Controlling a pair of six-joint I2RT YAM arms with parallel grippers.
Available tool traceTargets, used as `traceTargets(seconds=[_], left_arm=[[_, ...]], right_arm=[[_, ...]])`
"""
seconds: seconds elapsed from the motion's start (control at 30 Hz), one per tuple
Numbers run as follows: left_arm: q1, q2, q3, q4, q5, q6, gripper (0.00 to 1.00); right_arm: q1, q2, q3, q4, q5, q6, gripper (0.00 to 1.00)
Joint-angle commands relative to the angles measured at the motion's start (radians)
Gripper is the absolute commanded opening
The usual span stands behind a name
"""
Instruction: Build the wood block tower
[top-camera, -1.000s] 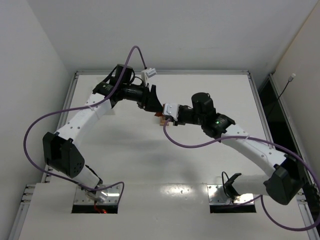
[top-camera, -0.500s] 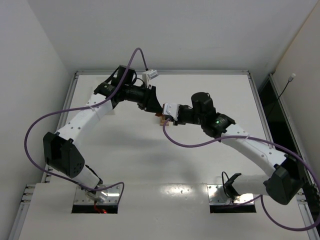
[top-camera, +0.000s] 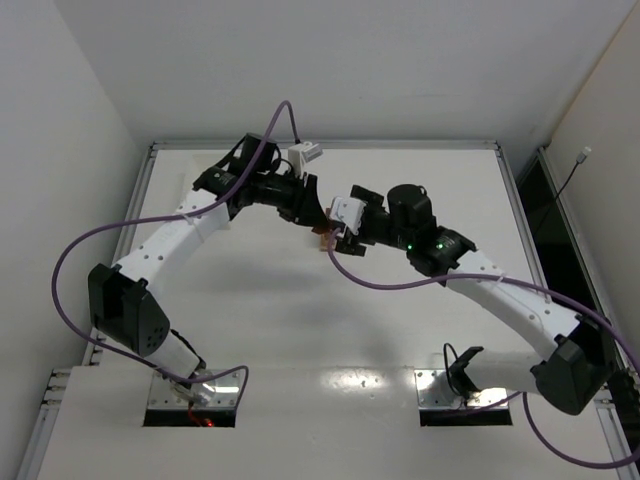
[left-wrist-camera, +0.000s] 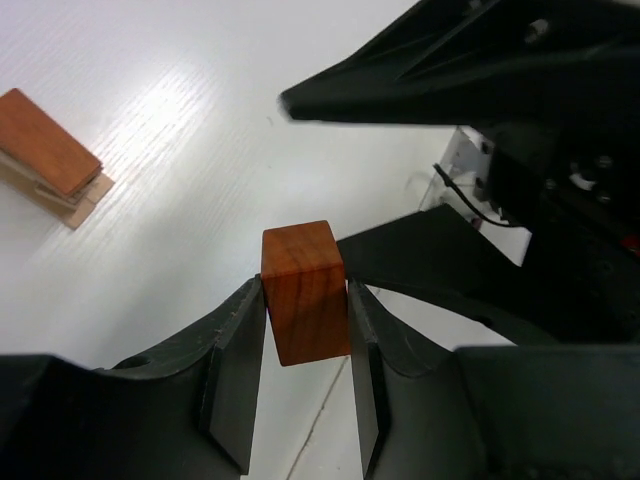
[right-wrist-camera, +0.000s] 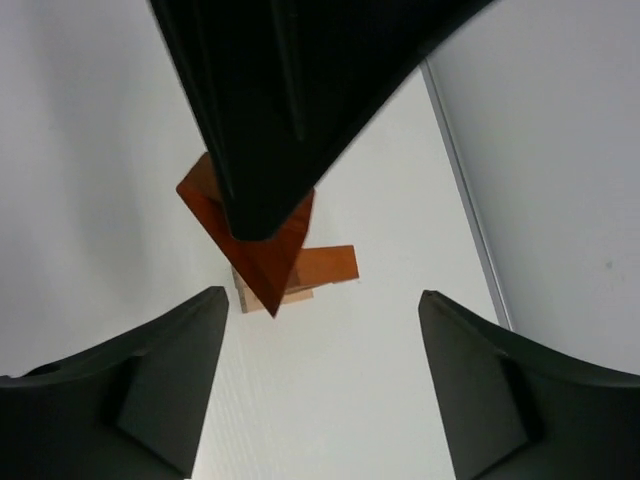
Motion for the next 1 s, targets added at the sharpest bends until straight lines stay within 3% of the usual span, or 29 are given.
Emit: traceTargets(seconds=[0.0,0.2,0.27,0.37,0.57,0.7,0.97], left_arm=[[-0.009,-0.028,-0.006,0.033,-0.092,-0.014,0.0],[-0.027,-0.07,-0.067,0.085,-0.342,-0.118,0.0],[-0.05,-0.093,-0.081,0.096,-0.535,-0.131,0.0],[-0.16,-0.102,-0.097,0.116,-0.836,-0.167,0.0],[-0.286,-0.076,-0.161,0.237,-1.123,-0.266,0.0],[-0.299,-0.056,-0.26,0.385,-1.204,-0.312,0.0],[-0.308,0.039,-0.236,0.465,-1.217,-0.321,0.0]], right_arm=[[0.005,-0.06,0.008,0.068,0.093,0.066,0.76],[-0.006,-0.1,0.008,-0.024,0.24,0.313,0.79],[-0.015,-0.1,0.034,-0.076,0.317,0.443,0.79],[-0.027,-0.08,0.059,-0.183,0.362,0.6,0.82],[-0.09,-0.098,0.059,-0.224,0.385,0.723,0.83],[-0.15,-0.098,0.059,-0.233,0.4,0.746,0.83],[-0.256,-0.109,0.04,-0.214,0.368,0.777,0.83]])
